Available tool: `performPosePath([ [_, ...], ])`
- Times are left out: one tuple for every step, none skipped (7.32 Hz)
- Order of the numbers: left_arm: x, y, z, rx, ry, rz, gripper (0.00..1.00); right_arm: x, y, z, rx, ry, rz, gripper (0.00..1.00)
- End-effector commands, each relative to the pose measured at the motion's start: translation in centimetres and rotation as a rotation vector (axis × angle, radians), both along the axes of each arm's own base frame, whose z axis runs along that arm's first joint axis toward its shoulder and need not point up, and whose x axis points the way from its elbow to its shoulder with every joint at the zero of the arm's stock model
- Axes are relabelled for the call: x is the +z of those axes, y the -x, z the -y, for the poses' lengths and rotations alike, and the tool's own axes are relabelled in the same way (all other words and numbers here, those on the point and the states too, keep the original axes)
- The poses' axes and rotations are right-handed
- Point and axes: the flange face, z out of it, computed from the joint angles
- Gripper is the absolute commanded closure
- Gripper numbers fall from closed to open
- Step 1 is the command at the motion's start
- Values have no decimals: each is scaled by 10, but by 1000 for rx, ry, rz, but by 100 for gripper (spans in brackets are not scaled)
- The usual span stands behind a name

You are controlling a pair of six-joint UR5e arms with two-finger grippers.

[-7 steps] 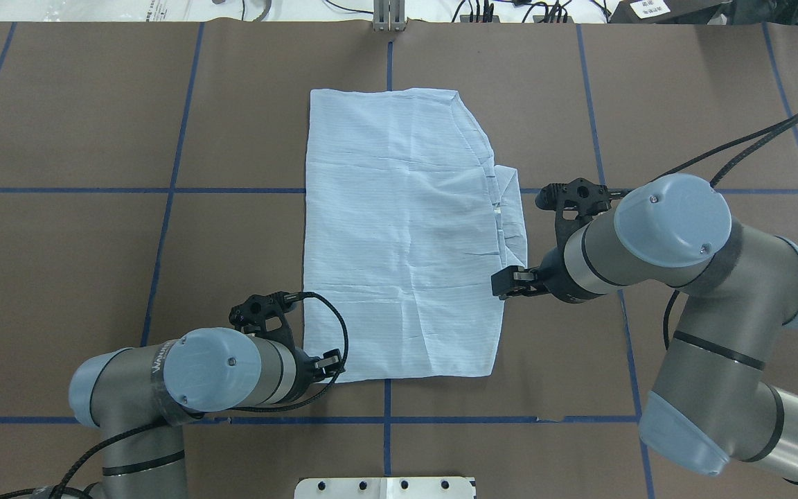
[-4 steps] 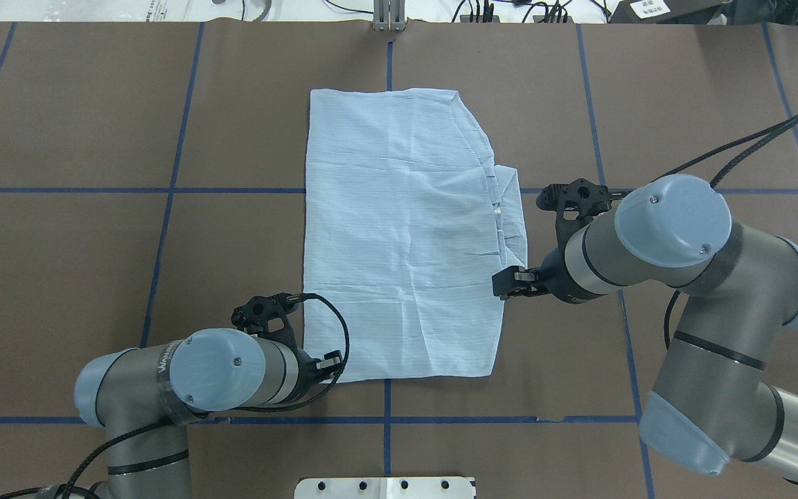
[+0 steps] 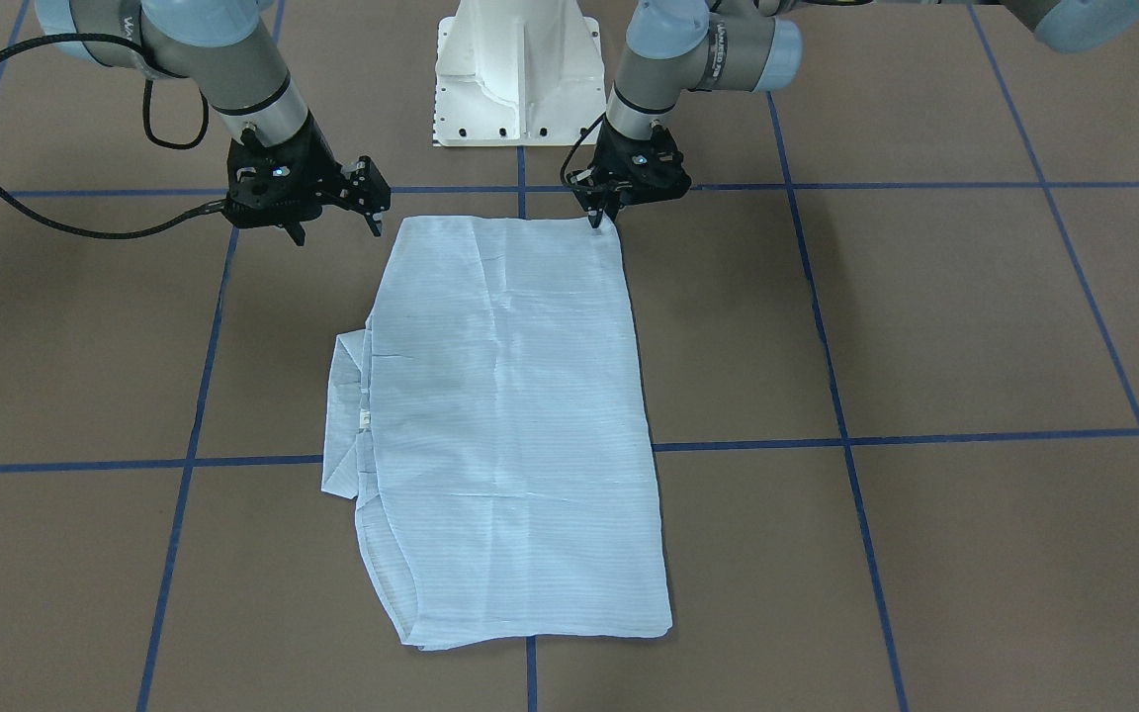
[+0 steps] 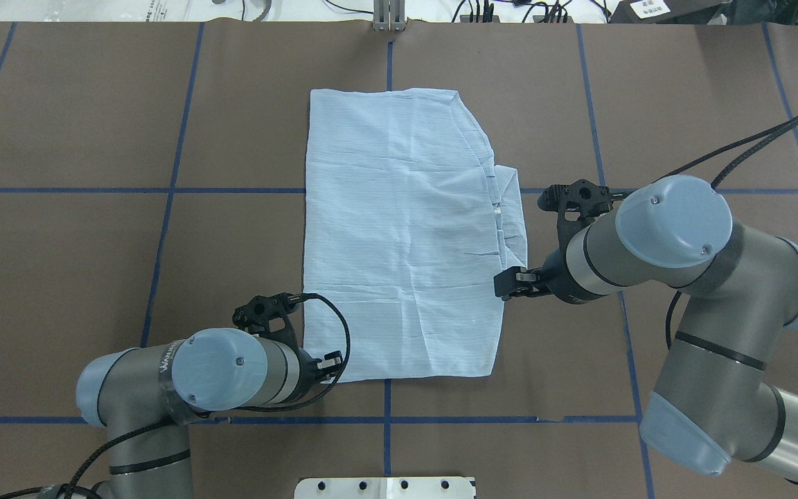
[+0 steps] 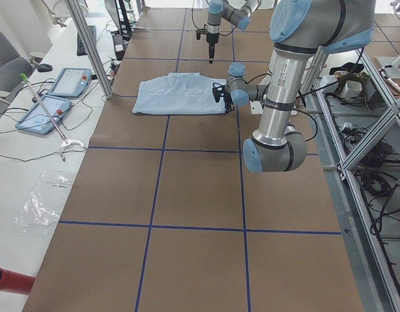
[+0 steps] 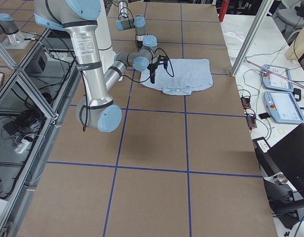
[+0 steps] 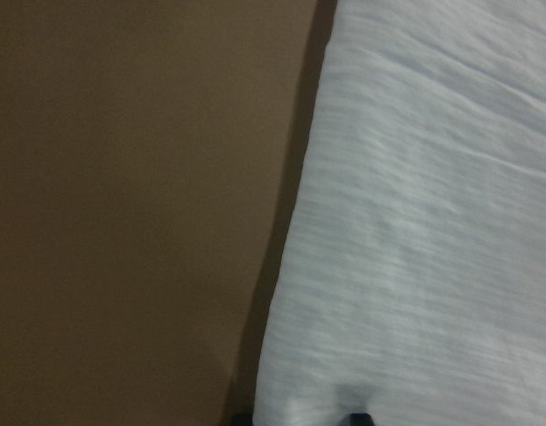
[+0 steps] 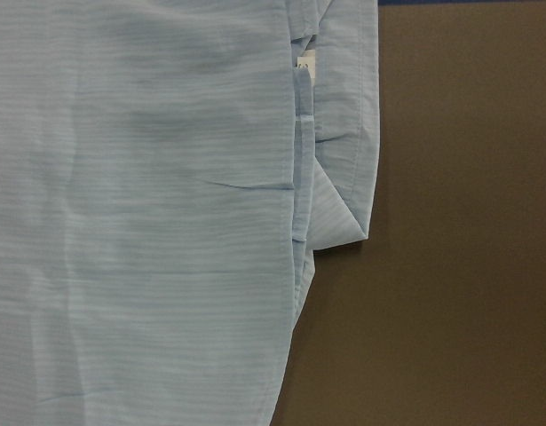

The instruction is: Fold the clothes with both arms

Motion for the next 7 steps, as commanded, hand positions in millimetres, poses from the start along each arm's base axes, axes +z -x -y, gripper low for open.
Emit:
performPosePath([
  [-3, 4, 3, -6, 1, 1, 100, 0, 0, 0, 0, 0, 0, 0],
  [-8, 7, 5, -8, 0, -8, 100, -1, 0, 0, 1, 0, 2, 0],
  [-19, 13, 7, -11, -4, -30, 100, -3, 0, -2, 2, 6, 7, 0],
  [-32, 22, 4, -11, -12, -60, 100, -4, 10, -12, 34, 72, 12, 0],
  [-40, 27, 3, -11, -15, -78, 100, -9, 29, -33, 72, 126, 13, 0],
  [-42, 28, 2, -11, -16, -84, 100, -15, 52, -57, 138, 160, 13, 0],
  [-45, 31, 4, -13, -19, -90, 100, -15, 63, -70, 167, 192, 6, 0],
])
